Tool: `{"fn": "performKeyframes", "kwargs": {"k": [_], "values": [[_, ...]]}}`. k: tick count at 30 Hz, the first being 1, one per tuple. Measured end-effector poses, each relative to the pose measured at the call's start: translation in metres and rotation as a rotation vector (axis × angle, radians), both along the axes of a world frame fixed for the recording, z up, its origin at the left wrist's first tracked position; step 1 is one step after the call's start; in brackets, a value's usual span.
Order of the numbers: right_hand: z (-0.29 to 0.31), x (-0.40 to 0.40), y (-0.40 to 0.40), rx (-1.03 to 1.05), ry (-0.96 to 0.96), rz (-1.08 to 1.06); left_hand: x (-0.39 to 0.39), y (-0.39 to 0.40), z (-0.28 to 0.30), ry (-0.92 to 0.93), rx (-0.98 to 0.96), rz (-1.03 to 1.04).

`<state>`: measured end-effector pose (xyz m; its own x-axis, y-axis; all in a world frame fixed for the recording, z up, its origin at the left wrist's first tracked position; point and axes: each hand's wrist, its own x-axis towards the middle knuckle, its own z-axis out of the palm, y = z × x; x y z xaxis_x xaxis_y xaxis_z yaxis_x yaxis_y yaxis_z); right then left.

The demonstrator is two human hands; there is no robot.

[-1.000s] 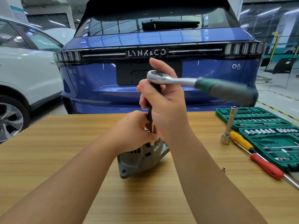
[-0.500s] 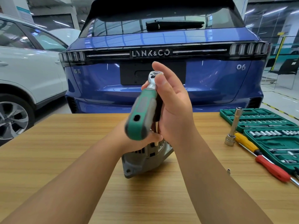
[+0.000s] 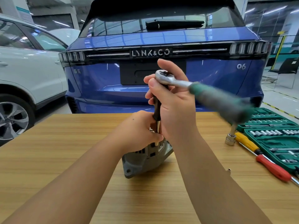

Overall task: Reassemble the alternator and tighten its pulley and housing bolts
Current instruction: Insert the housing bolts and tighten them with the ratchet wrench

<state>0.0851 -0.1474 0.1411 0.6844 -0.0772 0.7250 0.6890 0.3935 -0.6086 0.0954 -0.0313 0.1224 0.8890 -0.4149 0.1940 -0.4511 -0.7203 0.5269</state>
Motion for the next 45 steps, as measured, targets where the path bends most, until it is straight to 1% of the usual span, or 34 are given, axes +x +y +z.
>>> {"fn": "performKeyframes", "kwargs": {"k": [2,4,9,12,14,15,16,17,19,20,21,22,24,26,30,33,34,36,39,41,45], "values": [[-0.003,0.000,0.002,0.002,-0.034,-0.010,-0.001,0.001,-0.001,-0.011,-0.029,0.004],[-0.003,0.000,0.002,0.005,-0.029,0.025,-0.001,0.001,-0.001,-0.014,-0.035,0.002],[0.005,0.007,-0.011,0.034,0.149,0.296,0.001,0.000,0.000,-0.012,0.000,0.020],[0.006,0.006,-0.008,0.049,0.164,0.342,-0.001,0.000,0.000,-0.010,-0.016,0.036],[0.005,0.003,-0.008,0.086,0.191,0.352,-0.003,0.001,-0.001,-0.001,-0.067,0.031],[0.004,0.001,-0.008,0.094,0.198,0.331,-0.003,0.001,-0.001,0.006,-0.090,0.025],[0.005,0.000,-0.008,0.083,0.198,0.267,-0.002,0.000,-0.002,0.008,-0.085,0.016],[0.004,-0.001,-0.008,0.057,0.199,0.155,-0.001,-0.001,-0.002,0.010,-0.049,0.009],[0.005,-0.001,-0.004,-0.020,0.195,-0.142,-0.001,-0.002,-0.001,0.021,0.014,0.006],[0.005,0.000,-0.002,-0.032,0.203,-0.227,-0.001,-0.002,-0.001,0.024,0.018,0.003],[0.006,0.001,-0.002,-0.023,0.222,-0.250,-0.001,-0.002,-0.001,0.018,0.016,-0.004],[0.006,0.001,-0.003,0.002,0.247,-0.205,0.000,-0.001,-0.002,0.013,0.017,-0.006],[0.006,0.002,-0.007,0.031,0.264,-0.043,0.001,-0.001,-0.001,0.010,0.028,0.006],[0.003,0.002,-0.008,-0.003,0.208,0.019,0.003,0.000,0.000,0.008,0.030,0.017],[-0.002,0.001,0.004,-0.024,-0.014,-0.133,0.002,0.000,-0.001,-0.008,0.011,-0.005],[-0.005,0.001,0.005,-0.057,-0.055,-0.127,0.003,0.001,-0.004,-0.010,-0.051,-0.018],[-0.006,0.000,0.004,-0.081,-0.055,-0.102,0.004,0.002,-0.005,-0.005,-0.060,-0.030],[-0.006,-0.001,0.001,-0.058,-0.021,-0.006,0.007,0.003,-0.009,0.008,-0.062,-0.039],[-0.005,-0.003,-0.005,-0.006,0.009,0.132,0.017,0.006,-0.016,-0.020,-0.011,0.039],[-0.003,-0.004,-0.007,-0.013,0.026,0.126,0.022,0.006,-0.019,-0.042,-0.014,0.037],[-0.001,-0.004,-0.004,-0.037,0.093,0.087,0.022,0.010,-0.019,0.004,0.029,0.073]]}}
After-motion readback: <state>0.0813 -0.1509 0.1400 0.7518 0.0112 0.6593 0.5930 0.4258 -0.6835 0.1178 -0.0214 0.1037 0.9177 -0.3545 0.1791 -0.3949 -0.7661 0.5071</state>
